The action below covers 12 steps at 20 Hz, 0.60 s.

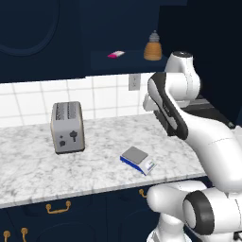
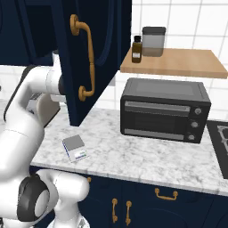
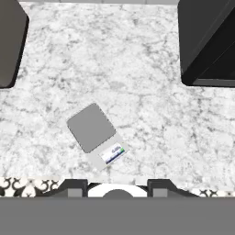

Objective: Pick the honey bottle and place it on the digital scale for weighing, and close the cabinet.

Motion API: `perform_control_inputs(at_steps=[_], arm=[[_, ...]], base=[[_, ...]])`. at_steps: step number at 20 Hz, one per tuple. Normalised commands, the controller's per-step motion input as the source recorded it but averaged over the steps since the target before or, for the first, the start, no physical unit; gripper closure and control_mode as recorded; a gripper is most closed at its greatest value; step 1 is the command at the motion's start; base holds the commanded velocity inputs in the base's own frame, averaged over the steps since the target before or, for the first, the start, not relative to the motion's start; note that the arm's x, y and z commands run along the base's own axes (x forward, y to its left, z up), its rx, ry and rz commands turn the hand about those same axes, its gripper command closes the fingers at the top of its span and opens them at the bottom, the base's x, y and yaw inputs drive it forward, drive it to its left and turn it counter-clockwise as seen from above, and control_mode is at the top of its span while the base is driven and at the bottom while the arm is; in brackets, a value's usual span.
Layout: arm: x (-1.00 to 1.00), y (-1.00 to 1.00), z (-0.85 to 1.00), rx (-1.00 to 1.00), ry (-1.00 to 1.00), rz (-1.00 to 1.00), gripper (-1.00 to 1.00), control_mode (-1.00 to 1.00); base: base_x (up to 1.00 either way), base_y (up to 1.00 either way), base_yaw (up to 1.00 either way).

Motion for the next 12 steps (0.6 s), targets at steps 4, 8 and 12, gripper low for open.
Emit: perform_control_inputs(at_steps=[4,8,12], arm=[[-0.21,0.01,0.00,0.00,-0.05,0.00,-1.00,-1.00],[-0.50,0.24,0.09,-0.05,-0.28,0.03,-1.00,-1.00],[-0.31,0.23,0.56,-0.06,-0.30,0.00,-1.00,-1.00]], base=[[0.00,0.00,0.00],[0.00,0.00,0.00],[0.00,0.00,0.00]])
